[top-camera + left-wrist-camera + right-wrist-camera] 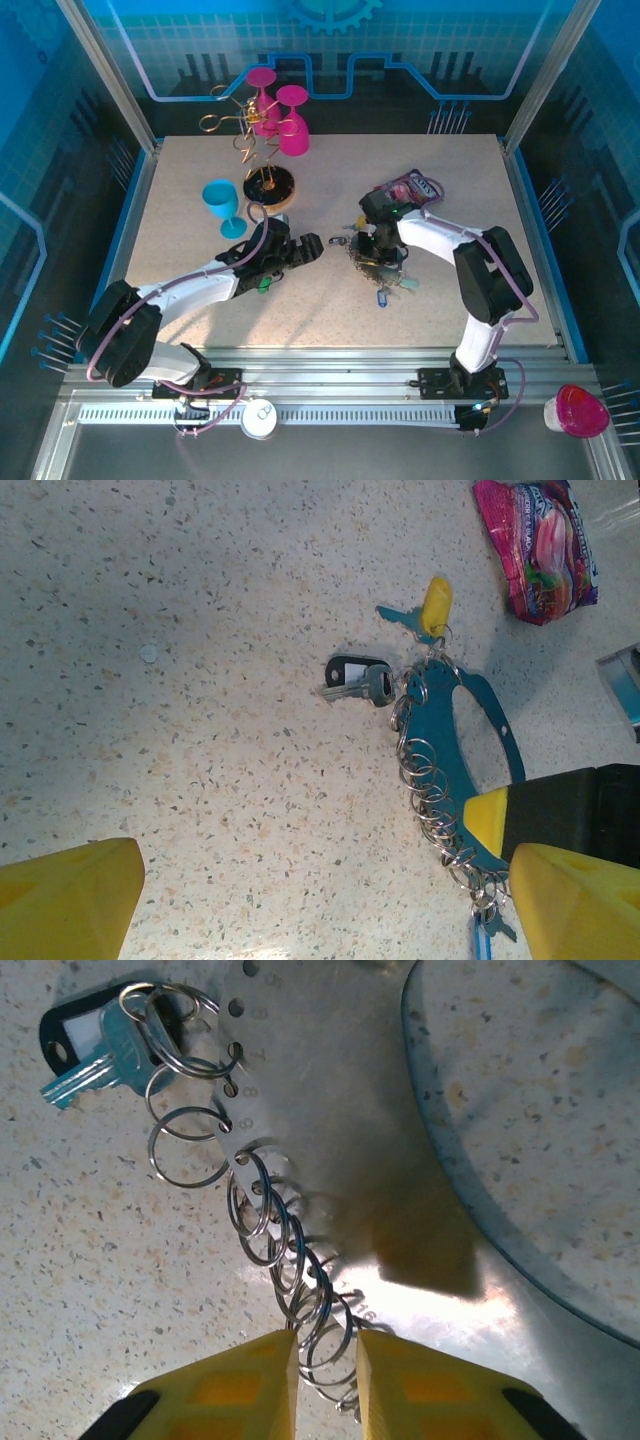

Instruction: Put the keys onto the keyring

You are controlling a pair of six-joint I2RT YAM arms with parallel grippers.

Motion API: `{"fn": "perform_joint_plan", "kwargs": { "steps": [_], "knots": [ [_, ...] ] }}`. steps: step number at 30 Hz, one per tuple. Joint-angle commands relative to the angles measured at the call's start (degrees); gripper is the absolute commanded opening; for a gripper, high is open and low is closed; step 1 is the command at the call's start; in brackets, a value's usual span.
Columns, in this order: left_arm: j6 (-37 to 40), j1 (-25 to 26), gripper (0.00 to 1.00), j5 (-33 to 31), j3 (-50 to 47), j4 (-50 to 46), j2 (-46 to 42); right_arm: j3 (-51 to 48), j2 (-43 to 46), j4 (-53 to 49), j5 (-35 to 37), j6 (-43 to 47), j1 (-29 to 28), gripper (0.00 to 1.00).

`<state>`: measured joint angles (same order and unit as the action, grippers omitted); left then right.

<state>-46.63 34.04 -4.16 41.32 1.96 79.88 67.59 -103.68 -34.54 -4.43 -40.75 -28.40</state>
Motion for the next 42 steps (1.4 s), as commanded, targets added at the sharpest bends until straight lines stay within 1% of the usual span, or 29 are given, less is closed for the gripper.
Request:
{"fn": "perform_joint_plan", "kwargs": {
  "steps": [1,6,7,10,11,12,17,22,26,32,35,38,39,41,42],
  "knots": [
    [-0.7,0.4,0.95,1.1,2.1,0.0,0.6,2.2,-2.2,0.3,-1.7,-1.0,0.6,0.22],
    [-1.0,0.3,0.95,0.9,1.8,-0.5,0.2,3.2,-3.8,0.6,-2.9,-0.7,0.7,0.18],
    [-1.0,0.3,0.95,0.7,1.7,-0.5,0.0,3.2,-3.8,0.8,-3.1,-0.7,0.7,0.13],
    [-1.3,0.3,0.95,0.4,1.5,-0.8,-0.4,3.0,-3.7,0.8,-3.3,-0.8,0.7,0.06],
    [-1.3,0.4,0.95,0.2,1.4,-0.8,-0.6,2.9,-3.5,0.8,-3.6,-0.8,0.7,0.02],
    [-1.3,0.4,0.95,0.1,1.3,-0.8,-0.8,2.7,-3.1,0.7,-3.7,-0.7,0.6,0.0],
    [-0.7,0.2,0.95,-1.1,0.2,-0.5,-2.0,0.9,0.2,0.2,-6.0,1.7,0.4,0.0],
    [-0.1,0.2,0.95,-2.6,-0.6,-0.9,-3.0,-0.8,3.1,-2.8,-7.8,8.0,-2.0,0.0],
    [-0.1,0.1,0.95,-3.2,-0.9,-1.5,-3.5,-2.2,4.3,-5.5,-7.5,11.6,-4.8,0.0],
    [-0.2,0.1,0.95,-4.8,-2.0,-2.3,-5.5,-4.2,5.5,-6.9,-6.5,14.6,-6.9,0.0],
    [2.1,0.0,0.95,-6.2,-2.3,-1.8,-6.7,-6.2,6.8,-6.7,-6.3,16.2,-8.0,0.0],
    [6.6,-1.1,0.95,-5.2,-2.2,0.1,-6.9,-8.4,6.7,-5.8,-5.9,18.5,-8.3,0.0],
    [8.2,-1.9,0.95,-3.9,-1.6,0.0,-7.1,-8.9,6.9,-5.5,-5.6,18.8,-8.4,0.01],
    [13.5,-3.3,0.95,-1.5,0.3,-1.8,-7.6,-10.5,8.7,-3.7,-5.0,18.8,-8.5,0.17],
    [15.6,-3.7,0.95,-0.9,1.1,-2.7,-7.8,-11.1,9.7,-2.8,-4.9,18.7,-8.5,0.21]
  ]
}}
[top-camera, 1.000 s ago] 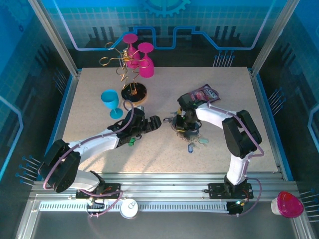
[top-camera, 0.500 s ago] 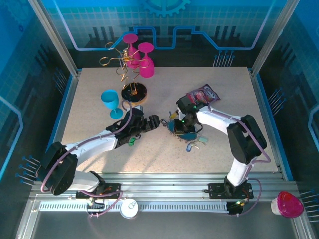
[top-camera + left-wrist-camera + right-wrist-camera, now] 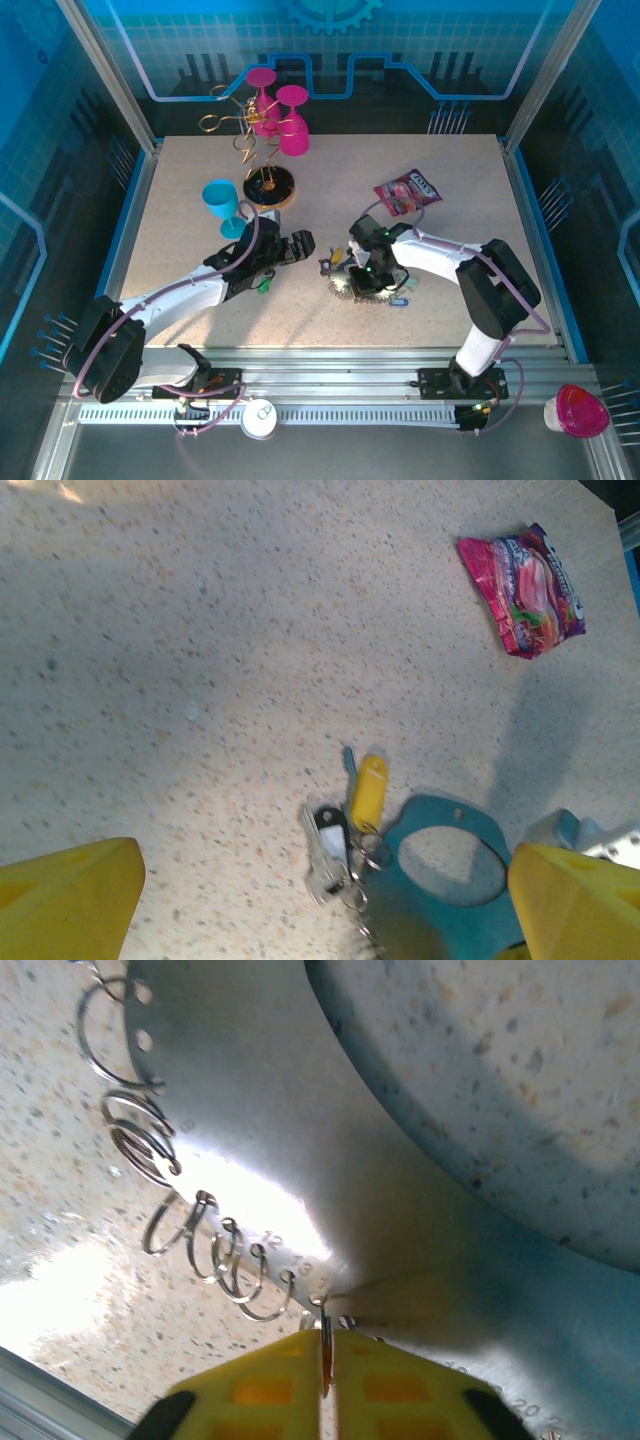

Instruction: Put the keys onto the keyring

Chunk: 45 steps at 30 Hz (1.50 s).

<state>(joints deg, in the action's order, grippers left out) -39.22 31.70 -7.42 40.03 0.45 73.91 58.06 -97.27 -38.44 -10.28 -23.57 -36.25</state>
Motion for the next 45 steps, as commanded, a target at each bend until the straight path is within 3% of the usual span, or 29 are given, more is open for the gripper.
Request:
{"fn": "perform_joint_plan", "kwargs": {
  "steps": [1,4,9,14,21,26,30,33,38,45],
  "knots": [
    [10.4,-1.6,0.95,3.3,2.9,-1.8,-2.0,-1.8,4.5,1.9,1.2,1.6,-0.6,0.26],
    [12.5,-1.6,0.95,5.4,2.7,-1.3,-2.3,-1.9,8.1,3.7,2.2,2.0,-0.6,0.37],
    [5.2,-0.6,0.91,7.1,-1.7,2.8,-2.5,-3.5,12.0,6.5,4.7,-1.4,0.6,0.38],
    [-1.6,4.5,0.9,3.8,-2.5,1.2,-1.4,-5.5,13.5,9.7,5.8,-7.6,1.5,0.39],
    [-15.2,15.0,0.87,-8.1,-0.3,-1.8,2.1,-6.7,15.7,4.5,8.2,-13.4,3.2,0.34],
    [-24.1,21.5,0.75,-16.3,4.2,-7.8,5.9,-16.1,25.0,8.4,6.1,-16.6,3.6,0.32],
    [-29.0,26.4,0.74,-20.6,9.2,-14.6,10.5,-21.8,31.0,8.8,7.0,-17.1,6.8,0.31],
    [-31.2,27.0,0.7,-21.2,10.7,-16.1,12.8,-23.3,31.4,11.6,3.9,-16.1,11.0,0.29],
    [-32.8,26.8,0.6,-23.0,12.3,-19.1,13.6,-21.0,29.9,10.9,4.2,-14.8,12.6,0.29],
    [-27.7,24.6,0.6,-20.4,6.1,-12.9,9.8,-19.7,31.0,6.7,5.4,-11.8,20.5,0.26]
  ]
}}
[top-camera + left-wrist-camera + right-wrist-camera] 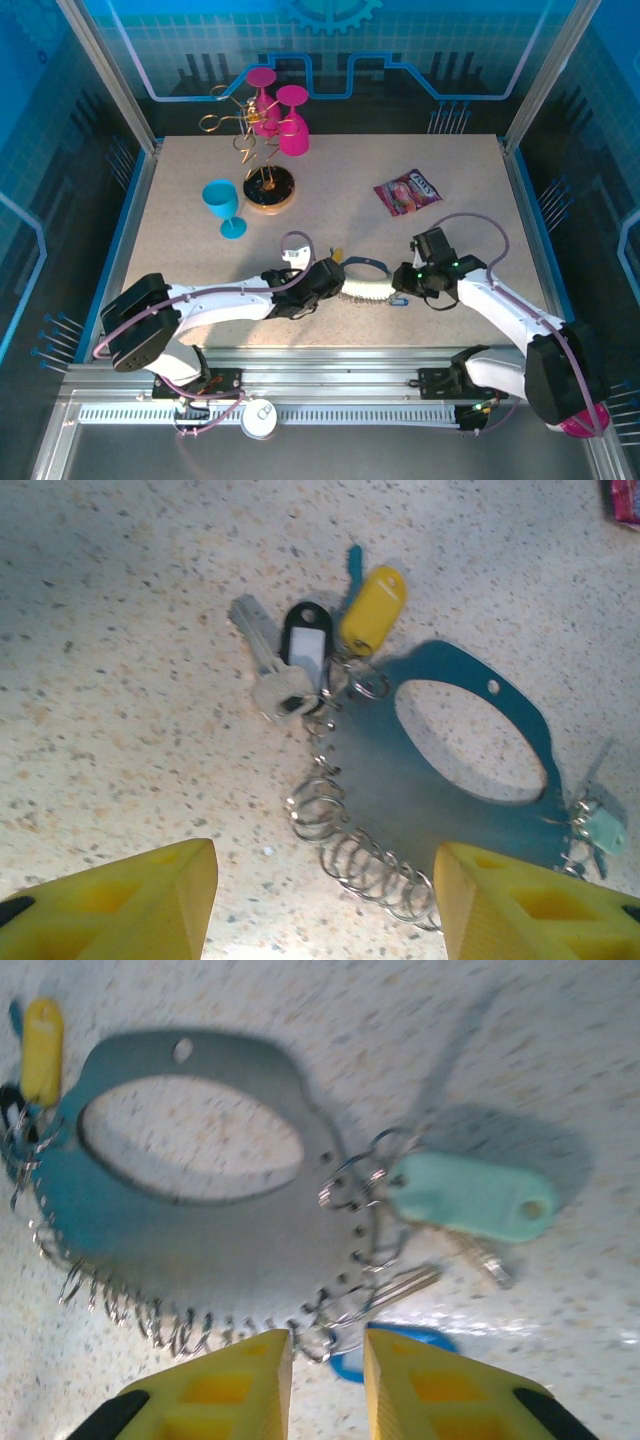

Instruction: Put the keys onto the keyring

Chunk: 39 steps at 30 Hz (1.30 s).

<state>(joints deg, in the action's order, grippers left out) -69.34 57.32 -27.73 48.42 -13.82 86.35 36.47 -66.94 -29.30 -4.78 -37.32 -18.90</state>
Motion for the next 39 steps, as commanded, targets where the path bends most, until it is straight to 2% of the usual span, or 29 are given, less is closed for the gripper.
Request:
{"fn": "perform_joint_plan", "kwargs": {
  "steps": [1,7,12,17,22,26,29,34,39],
  "knots": [
    [3.6,-1.0,0.61,-0.4,-2.9,1.8,-3.5,2.7,0.3,-2.7,-0.7,2.8,4.1,0.26],
    [6.6,-1.0,0.63,-1.3,-4.2,2.0,-6.1,7.5,-5.8,-3.6,-0.1,4.8,3.1,0.31],
    [7.1,-1.0,0.64,-1.5,-6.1,4.7,-6.9,12.1,-12.0,-5.8,5.6,5.0,-1.7,0.33],
    [8.8,-1.0,0.65,-2.3,-6.2,6.4,-6.8,16.3,-17.8,-8.0,12.7,3.3,-5.7,0.33],
    [9.3,-1.0,0.65,-3.6,-6.3,7.1,-7.3,18.5,-23.3,-9.1,15.4,1.1,-7.7,0.29],
    [9.9,-1.0,0.66,-4.2,-7.1,8.3,-8.2,18.2,-22.5,-10.6,17.7,0.0,-9.0,0.27],
    [10.3,-1.0,0.66,-3.9,-8.7,10.5,-8.5,16.0,-17.1,-10.3,16.2,1.7,-8.9,0.31],
    [12.2,-1.0,0.67,-2.0,-9.9,14.6,-7.4,10.3,-7.2,-12.5,5.5,8.4,-3.4,0.35],
    [10.2,-1.0,0.67,-0.1,-10.1,16.2,-5.0,4.9,-4.5,-8.9,-2.6,5.0,-4.0,0.35]
  ]
}}
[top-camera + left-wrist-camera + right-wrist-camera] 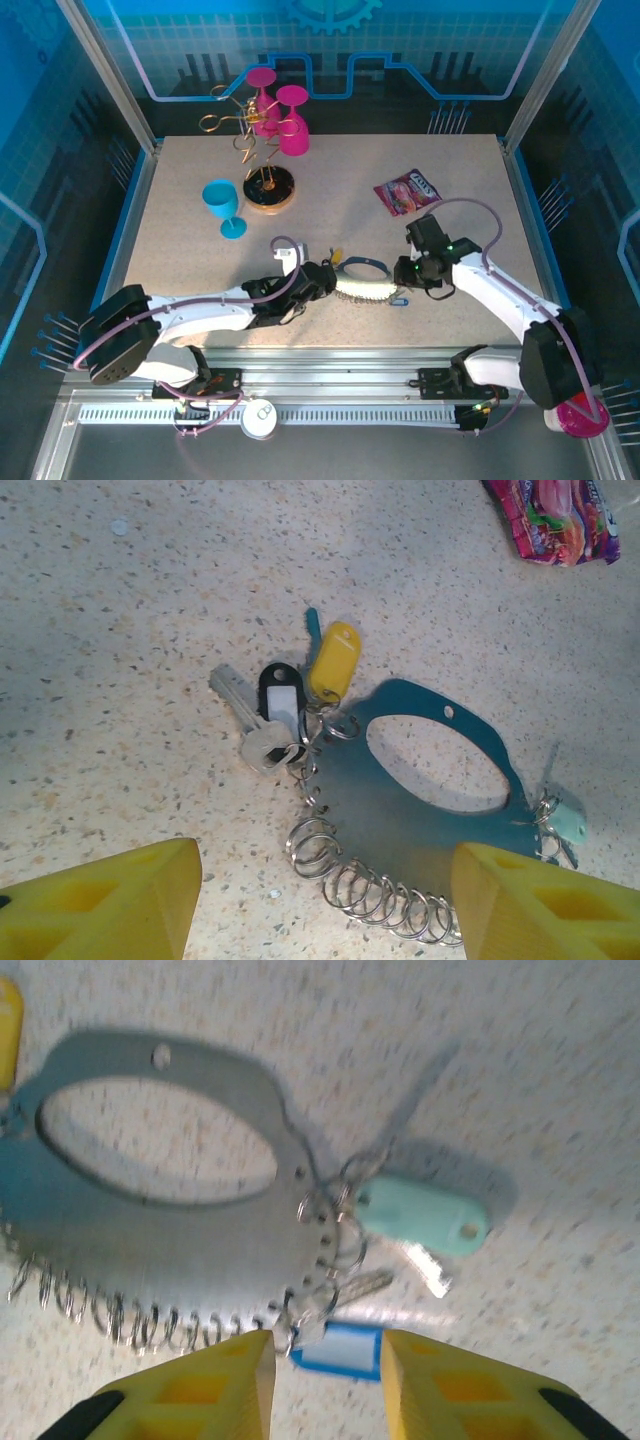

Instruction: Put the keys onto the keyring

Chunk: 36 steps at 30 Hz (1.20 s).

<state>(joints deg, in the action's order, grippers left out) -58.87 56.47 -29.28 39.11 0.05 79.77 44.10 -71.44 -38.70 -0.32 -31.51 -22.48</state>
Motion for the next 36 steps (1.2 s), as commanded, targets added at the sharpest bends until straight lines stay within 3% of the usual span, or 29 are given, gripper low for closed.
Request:
{"fn": "perform_joint_plan", "kwargs": {
  "steps": [1,4,11,26,36],
  "knots": [
    [-1.0,-0.1,0.67,2.0,-0.8,2.7,2.2,-3.7,-0.5,2.1,-8.0,-2.1,-0.5,0.34],
    [-2.8,-0.1,0.66,3.3,-1.1,4.4,3.5,-5.7,-3.0,6.8,-10.9,-7.8,-0.9,0.33],
    [-2.6,-0.1,0.66,2.5,-1.3,4.3,3.3,-9.9,-4.3,14.5,-10.3,-18.8,-0.7,0.29],
    [-1.3,-0.6,0.67,1.3,-2.2,4.5,1.3,-10.0,-6.3,15.9,-7.2,-22.8,1.6,0.25],
    [-0.3,-1.0,0.66,1.1,-3.0,4.4,-0.3,-9.4,-7.3,16.7,-5.9,-23.4,2.1,0.15]
  ]
}}
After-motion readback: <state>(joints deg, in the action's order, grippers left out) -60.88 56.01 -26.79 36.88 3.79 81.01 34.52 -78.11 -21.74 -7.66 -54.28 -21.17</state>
